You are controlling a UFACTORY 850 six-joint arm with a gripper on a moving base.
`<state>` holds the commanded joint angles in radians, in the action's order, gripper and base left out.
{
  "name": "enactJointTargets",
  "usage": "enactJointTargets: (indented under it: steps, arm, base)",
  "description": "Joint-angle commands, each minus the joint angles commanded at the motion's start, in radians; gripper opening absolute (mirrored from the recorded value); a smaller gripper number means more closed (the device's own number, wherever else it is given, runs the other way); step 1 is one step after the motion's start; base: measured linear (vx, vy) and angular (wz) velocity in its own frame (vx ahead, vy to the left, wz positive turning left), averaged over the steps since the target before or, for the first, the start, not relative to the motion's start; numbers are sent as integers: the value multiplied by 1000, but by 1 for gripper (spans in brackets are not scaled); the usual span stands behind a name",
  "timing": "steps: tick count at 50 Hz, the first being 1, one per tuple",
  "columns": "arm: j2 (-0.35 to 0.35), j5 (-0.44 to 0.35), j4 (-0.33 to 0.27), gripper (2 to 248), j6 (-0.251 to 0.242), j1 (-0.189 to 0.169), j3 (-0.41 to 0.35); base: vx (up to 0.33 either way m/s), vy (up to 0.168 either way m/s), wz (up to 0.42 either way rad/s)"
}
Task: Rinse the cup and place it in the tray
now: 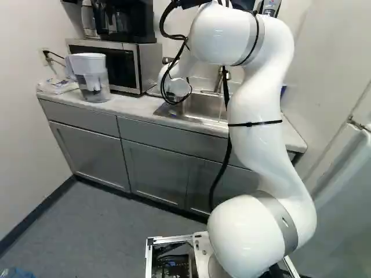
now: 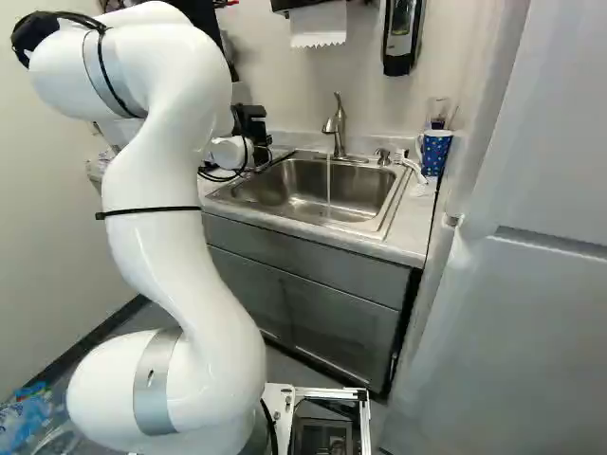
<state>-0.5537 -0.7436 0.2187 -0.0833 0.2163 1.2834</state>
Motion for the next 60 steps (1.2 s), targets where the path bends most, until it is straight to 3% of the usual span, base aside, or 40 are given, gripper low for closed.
enactJointTargets:
  steps: [7, 8, 12, 13, 17, 18, 23, 24, 60]
  arm:
    - [0, 0, 0, 128, 0, 0, 0]
    - [0, 0, 0, 157, 0, 0, 0]
    - [0, 0, 0, 157, 0, 0, 0]
    - [0, 0, 0, 192, 0, 0, 0]
    - [0, 0, 0, 192, 0, 0, 0]
    - [0, 0, 0, 228, 0, 0, 0]
    - [0, 0, 0, 228, 0, 0, 0]
    - [0, 0, 0, 247, 0, 0, 0]
    - [29, 0, 0, 247, 0, 4, 16]
  base:
    - [0, 0, 0]
    - [0, 0, 0]
    - [0, 0, 0]
    - [0, 0, 0]
    - [0, 0, 0]
    - [0, 0, 0]
    - [0, 0, 0]
    - [0, 0, 0]
    - [0, 0, 0]
